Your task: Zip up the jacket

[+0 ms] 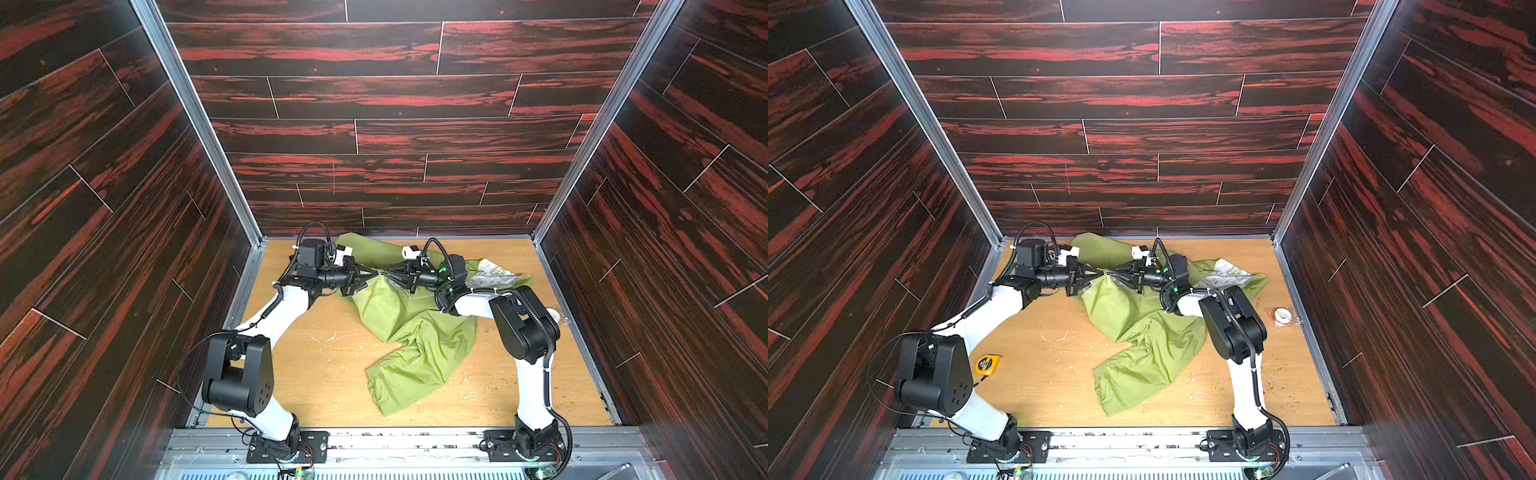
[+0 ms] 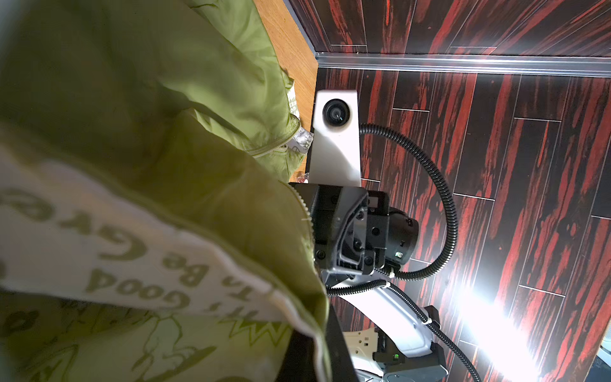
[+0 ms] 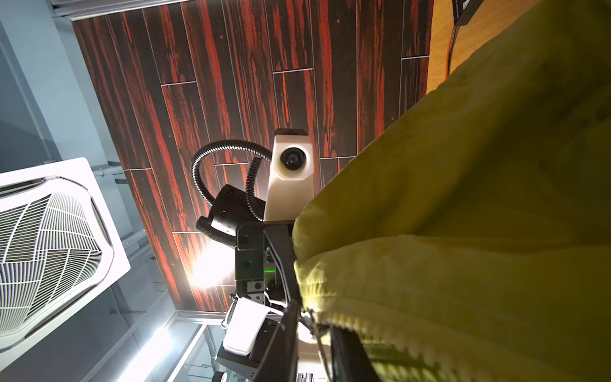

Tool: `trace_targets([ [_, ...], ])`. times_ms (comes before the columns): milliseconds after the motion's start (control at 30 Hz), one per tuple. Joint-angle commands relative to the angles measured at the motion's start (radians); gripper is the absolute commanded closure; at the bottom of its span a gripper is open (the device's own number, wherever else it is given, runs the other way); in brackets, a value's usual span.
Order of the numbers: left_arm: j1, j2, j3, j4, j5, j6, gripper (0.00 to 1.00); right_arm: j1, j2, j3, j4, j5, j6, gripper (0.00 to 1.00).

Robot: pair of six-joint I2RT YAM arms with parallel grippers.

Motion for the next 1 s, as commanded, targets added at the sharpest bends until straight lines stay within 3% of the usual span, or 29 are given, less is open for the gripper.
trace_targets([
  [0,-0.003,-0.002,0.025,0.023,0.001,-0.005,1.0,-0.006,-0.053,-0.009,0.033,-0.007,0.009,0.83],
  [500,-0.004,0.007,0.028,0.059,-0.016,-0.031,1.0,-0.027,-0.068,-0.053,-0.024,-0.034,-0.023,1.0],
  [700,-0.002,0.001,0.026,0.067,-0.032,-0.033,1.0,-0.049,-0.095,-0.073,-0.078,-0.041,-0.051,1.0],
  [833,0.006,-0.009,0.019,0.05,-0.053,-0.017,1.0,-0.087,-0.141,-0.108,-0.209,-0.05,-0.143,1.0],
  [967,0.025,-0.023,0.001,0.055,-0.081,-0.016,1.0,-0.122,-0.205,-0.106,-0.476,-0.061,-0.322,1.0],
])
